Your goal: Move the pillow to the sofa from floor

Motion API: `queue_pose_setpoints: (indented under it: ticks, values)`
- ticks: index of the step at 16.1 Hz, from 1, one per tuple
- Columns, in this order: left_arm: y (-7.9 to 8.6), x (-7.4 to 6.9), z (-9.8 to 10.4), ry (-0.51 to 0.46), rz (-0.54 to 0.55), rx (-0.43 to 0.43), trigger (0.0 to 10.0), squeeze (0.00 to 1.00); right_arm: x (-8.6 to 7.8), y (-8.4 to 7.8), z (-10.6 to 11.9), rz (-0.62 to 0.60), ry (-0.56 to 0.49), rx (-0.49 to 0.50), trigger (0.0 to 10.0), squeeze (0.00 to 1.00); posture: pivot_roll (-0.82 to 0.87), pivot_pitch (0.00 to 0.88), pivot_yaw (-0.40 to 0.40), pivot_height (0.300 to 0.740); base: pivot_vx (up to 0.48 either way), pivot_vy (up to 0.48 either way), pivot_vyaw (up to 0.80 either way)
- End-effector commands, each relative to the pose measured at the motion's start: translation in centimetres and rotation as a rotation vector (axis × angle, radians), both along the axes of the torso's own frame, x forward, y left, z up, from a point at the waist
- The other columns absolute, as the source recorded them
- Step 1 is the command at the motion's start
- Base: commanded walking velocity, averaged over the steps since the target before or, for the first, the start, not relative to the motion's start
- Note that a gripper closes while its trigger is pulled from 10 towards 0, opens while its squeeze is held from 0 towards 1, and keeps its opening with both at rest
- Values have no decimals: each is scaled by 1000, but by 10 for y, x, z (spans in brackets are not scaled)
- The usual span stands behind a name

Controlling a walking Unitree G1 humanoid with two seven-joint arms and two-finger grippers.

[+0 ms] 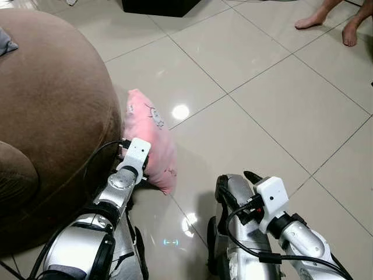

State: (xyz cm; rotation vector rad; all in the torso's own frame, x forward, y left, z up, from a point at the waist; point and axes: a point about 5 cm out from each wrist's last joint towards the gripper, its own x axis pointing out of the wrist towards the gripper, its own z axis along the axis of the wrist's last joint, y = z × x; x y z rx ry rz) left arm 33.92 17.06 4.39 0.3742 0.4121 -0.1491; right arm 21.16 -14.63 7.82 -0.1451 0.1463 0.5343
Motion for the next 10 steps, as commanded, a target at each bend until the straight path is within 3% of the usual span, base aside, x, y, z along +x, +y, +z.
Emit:
queue_pose_setpoints:
  ticks: [1,7,10]
  values:
    - [-3,-2,-3,21,-2,-22,0,0,-1,-5,-3,-19,7,-19,10000,0,-63,212,-52,481,0,0,0]
    - [-16,3,4,-21,-23,-134,0,0,4,-7,-10,-58,-1,-18,10000,0,-30,103,-53,481,0,0,0]
    - [-34,10,22,-113,-100,-360,0,0,5,-9,-7,-176,-42,24,10000,0,-18,34,-43,481,0,0,0]
